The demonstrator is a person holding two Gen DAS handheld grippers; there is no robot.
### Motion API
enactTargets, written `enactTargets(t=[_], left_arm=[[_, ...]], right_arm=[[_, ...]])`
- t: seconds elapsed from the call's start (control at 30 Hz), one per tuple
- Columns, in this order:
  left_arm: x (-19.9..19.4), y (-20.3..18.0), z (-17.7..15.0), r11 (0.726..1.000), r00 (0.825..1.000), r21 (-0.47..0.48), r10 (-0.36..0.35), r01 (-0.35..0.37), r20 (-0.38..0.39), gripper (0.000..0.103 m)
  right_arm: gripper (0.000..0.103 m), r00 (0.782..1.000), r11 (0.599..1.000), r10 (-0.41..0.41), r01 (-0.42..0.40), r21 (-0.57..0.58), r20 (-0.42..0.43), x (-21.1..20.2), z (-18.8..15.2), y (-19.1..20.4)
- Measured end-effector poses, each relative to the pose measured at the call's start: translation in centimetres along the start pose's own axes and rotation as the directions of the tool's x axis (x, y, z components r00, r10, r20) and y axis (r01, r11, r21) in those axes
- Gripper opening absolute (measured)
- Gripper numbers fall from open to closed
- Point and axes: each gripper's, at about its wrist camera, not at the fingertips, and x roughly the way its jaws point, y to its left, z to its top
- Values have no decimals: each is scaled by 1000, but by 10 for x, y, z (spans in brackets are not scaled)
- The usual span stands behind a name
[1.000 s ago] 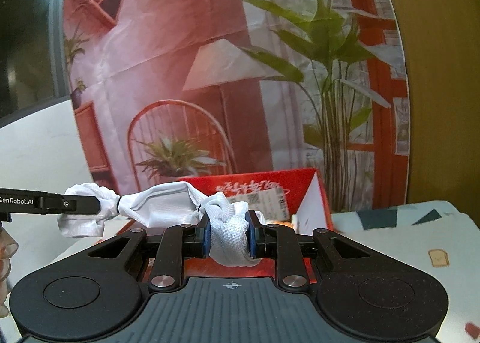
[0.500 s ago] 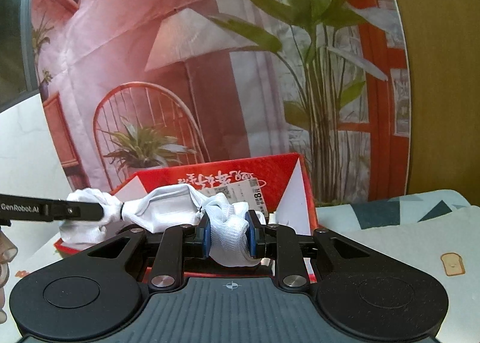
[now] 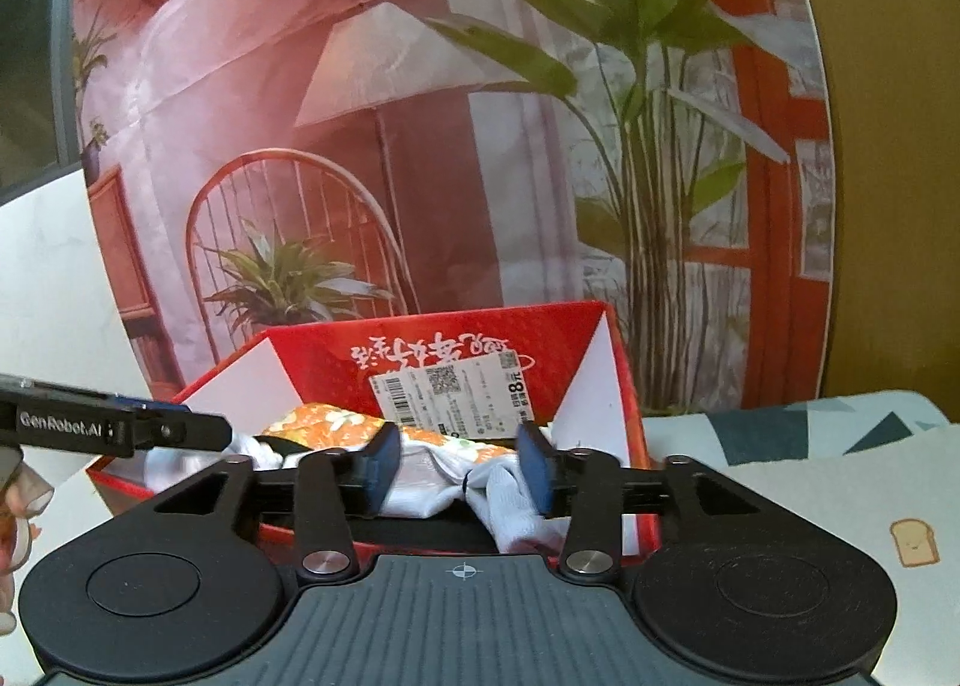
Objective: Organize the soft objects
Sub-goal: 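Carry the white socks into the red box and open both tools, then lower the left tool onto the white plastic bag and close on it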
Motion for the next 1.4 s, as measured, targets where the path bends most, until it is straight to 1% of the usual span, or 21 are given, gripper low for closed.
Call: enactTargets(t=[0.03, 0.07, 0.1, 0.2, 0.3, 0.4, 0.53, 0.6, 0.7, 0.8, 0.87, 0.97, 1.17, 1.3, 1.4], left_arm=[[-5, -1, 0, 1000, 1000, 4, 0, 0, 4, 63], [-9, -2, 1, 1000, 1000, 10, 2, -2, 8, 69], [-14, -3, 0, 1000, 1000, 14, 4, -4, 14, 71], [-31, -8, -5, 1000, 1000, 23, -14, 14, 23, 71], [-48, -14, -16, 1000, 1000, 25, -16, 15, 23, 71], [-61, -18, -31, 1000, 999, 6, -30, 30, 11, 71], [-69, -22, -57, 999, 999, -17, -45, 44, -29, 70], [-68, -21, -69, 998, 997, -41, -49, 46, -56, 69], [-62, -19, -87, 994, 992, -92, -64, 54, -107, 65], [-54, -19, -105, 991, 986, -122, -71, 53, -149, 61], [-47, -19, -114, 989, 981, -137, -80, 56, -176, 53], [-37, -17, -126, 985, 974, -164, -92, 58, -209, 52], [-22, -7, -140, 974, 964, -222, -109, 54, -244, 52], [-20, -4, -149, 965, 964, -252, -126, 65, -234, 52], [-21, -6, -154, 969, 967, -238, -124, 70, -221, 52]], right_arm=[[53, 1000, 1000, 0, 0, -8, 2, -3, 0, 2], [56, 1000, 1000, 1, -1, -19, 5, -6, 0, 6], [59, 1000, 1000, 3, -3, -30, 8, -9, 0, 10], [60, 1000, 999, 15, -15, -51, 10, -22, -3, 21], [61, 1000, 998, 31, -31, -57, 3, -36, -10, 31], [61, 999, 998, 41, -42, -51, -24, -48, -22, 40], [61, 996, 998, 48, -50, -29, -77, -61, -47, 49], [61, 993, 999, 42, -44, -19, -111, -66, -62, 54], [61, 986, 999, 37, -38, 1, -164, -72, -85, 58], [61, 978, 1000, 20, -17, 16, -210, -75, -104, 59], [61, 972, 1000, 6, -3, 14, -235, -76, -114, 59], [60, 963, 1000, -5, 8, 10, -271, -75, -127, 57], [61, 966, 999, 24, -12, 47, -258, -77, -138, 48], [62, 967, 997, 50, -32, 76, -248, -75, -141, 41], [63, 966, 994, 69, -45, 100, -251, -73, -141, 36]])
